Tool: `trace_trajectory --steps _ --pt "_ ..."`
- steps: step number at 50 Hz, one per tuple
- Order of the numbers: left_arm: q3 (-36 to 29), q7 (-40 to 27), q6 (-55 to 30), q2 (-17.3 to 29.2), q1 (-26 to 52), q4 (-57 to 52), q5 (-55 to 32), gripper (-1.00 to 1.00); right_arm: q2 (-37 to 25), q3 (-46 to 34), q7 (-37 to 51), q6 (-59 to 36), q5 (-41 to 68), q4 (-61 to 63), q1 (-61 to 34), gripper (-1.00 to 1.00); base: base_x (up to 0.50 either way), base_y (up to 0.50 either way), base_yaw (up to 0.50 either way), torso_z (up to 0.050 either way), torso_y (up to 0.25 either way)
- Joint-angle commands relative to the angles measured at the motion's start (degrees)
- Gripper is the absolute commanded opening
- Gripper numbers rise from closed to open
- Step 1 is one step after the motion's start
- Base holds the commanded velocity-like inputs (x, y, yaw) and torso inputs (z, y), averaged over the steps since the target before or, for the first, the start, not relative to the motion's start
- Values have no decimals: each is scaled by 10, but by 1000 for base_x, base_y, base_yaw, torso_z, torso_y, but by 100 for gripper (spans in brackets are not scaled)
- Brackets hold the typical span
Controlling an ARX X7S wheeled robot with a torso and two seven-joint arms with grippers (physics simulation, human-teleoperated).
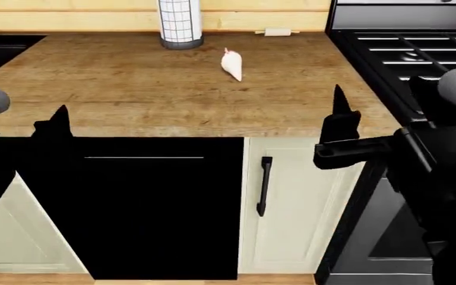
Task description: Pick the ice cream from the counter and place it in the cabinet.
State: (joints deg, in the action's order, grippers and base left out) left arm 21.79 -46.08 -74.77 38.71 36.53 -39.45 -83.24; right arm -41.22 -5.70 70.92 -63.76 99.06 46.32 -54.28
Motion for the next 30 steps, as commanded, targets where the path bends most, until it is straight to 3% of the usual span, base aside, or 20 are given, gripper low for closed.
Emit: trace_trajectory --steps 1,8,30 --pt "34 -177 -40 130 79 -2 -281 100 -116 -34 170 -15 294 44 -131 100 0 0 0 50 31" --pt "15 -200 -10 154 90 1 -314 100 -125 -45 160 -8 288 47 -141 100 79 0 0 50 30" --pt "24 -193 8 158 78 1 -322 100 -119 -48 123 -10 247 51 -131 100 400 18 0 50 33"
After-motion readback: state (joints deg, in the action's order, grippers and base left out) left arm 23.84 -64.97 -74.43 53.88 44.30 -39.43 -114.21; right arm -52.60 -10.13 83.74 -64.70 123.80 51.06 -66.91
